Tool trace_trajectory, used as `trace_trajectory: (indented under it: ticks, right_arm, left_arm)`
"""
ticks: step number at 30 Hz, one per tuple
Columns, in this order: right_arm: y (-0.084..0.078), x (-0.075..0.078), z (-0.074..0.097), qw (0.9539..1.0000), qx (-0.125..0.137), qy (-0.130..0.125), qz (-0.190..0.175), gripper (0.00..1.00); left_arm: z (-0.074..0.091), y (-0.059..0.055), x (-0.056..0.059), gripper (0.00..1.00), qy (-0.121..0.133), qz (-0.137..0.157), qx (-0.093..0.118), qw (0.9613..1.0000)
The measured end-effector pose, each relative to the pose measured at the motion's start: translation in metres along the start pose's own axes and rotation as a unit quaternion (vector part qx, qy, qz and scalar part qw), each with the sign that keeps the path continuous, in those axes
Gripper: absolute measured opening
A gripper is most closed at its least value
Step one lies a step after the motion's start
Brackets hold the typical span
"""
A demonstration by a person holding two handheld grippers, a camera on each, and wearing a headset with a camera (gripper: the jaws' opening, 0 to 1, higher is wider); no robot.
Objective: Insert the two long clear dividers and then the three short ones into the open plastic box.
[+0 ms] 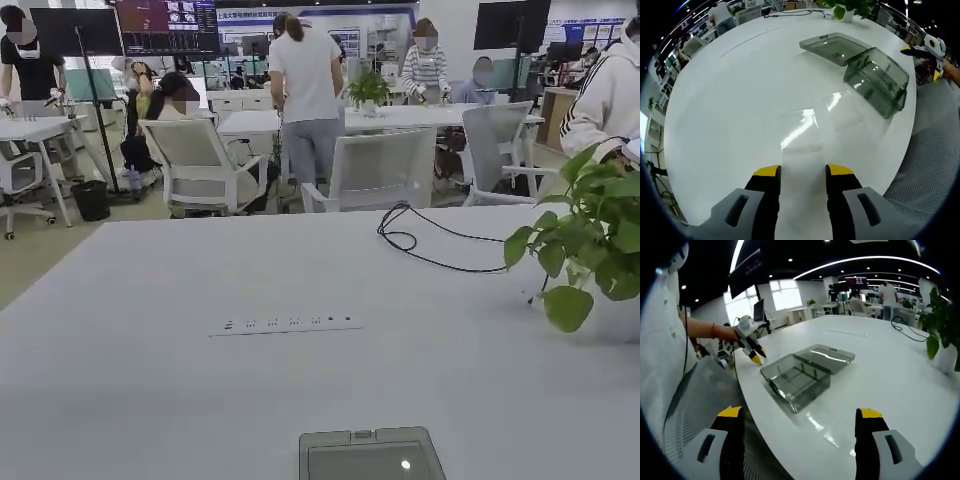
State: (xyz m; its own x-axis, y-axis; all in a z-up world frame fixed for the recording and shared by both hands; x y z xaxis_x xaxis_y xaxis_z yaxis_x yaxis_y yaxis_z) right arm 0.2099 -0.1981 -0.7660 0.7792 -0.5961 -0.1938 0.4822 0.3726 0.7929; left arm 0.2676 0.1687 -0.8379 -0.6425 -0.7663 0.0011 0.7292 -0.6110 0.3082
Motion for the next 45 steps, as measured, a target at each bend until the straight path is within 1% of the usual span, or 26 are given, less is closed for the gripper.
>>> trace_trajectory:
  ticks: [7,11,18,21,26,29,35,38,40,42,45]
  right_arm:
    - [-0.001,0.0,0.0,1.0,0.001,-0.002,-0.002,0.92]
    - [-0.001,0.0,0.0,1.0,0.002,-0.002,-0.004,0.92]
    - [-0.001,-0.001,0.001,1.0,0.002,-0.002,-0.005,0.92]
    - [-0.001,-0.001,0.001,1.0,0.001,-0.003,-0.004,0.92]
    - [-0.001,-0.001,0.001,1.0,0.001,-0.002,-0.004,0.92]
    - [-0.001,-0.002,0.0,1.0,0.0,-0.002,-0.003,0.92]
    - [-0.001,-0.002,0.0,1.0,-0.003,-0.001,-0.002,0.91]
    - [0.0,-0.002,0.0,1.0,-0.002,-0.001,-0.001,0.91]
    - [0.002,-0.002,0.001,1.0,-0.001,0.0,0.0,0.91]
    - [0.004,-0.001,0.001,1.0,-0.002,0.0,0.0,0.9]
    - [0.008,-0.001,0.001,1.0,0.0,0.0,0.0,0.89]
  left_arm:
    - [0.001,0.001,0.0,0.34,0.004,0.011,-0.012,0.9999]
    - [0.002,0.001,0.001,0.32,0.005,0.011,-0.019,0.9998]
    - [0.003,0.001,0.001,0.32,0.003,0.019,-0.02,0.9996]
    - [0.003,0.001,0.002,0.32,0.001,0.029,-0.018,0.9994]
    - [0.004,0.001,0.001,0.31,-0.008,0.045,-0.012,0.9989]
    - [0.005,0.001,0.002,0.31,-0.009,0.04,-0.01,0.9991]
    - [0.005,0.001,0.003,0.31,-0.016,0.046,-0.003,0.9988]
    - [0.007,0.002,0.003,0.3,-0.019,0.049,0.007,0.9986]
    - [0.008,0.001,0.002,0.3,-0.02,0.059,0.012,0.998]
    - [0.01,0.003,0.003,0.3,-0.025,0.068,0.024,0.9971]
    - [0.015,0.007,0.005,0.3,-0.028,0.074,0.039,0.9961]
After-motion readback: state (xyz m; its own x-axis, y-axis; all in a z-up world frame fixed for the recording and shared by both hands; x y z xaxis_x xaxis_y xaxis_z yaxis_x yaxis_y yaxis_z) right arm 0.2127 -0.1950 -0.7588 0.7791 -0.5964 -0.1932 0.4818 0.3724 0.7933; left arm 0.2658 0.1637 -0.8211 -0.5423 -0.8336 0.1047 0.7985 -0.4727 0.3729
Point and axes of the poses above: the centre of the closed fingertips' face, and the gripper's own axes: z roughly backward along the fingers, x roughly to its right, y roughly out of its top, the point moved 2 cm from there along z, roughly backward along the fingers, and after that the axes turned 6 degrees about -x, right-handed, at the moved point
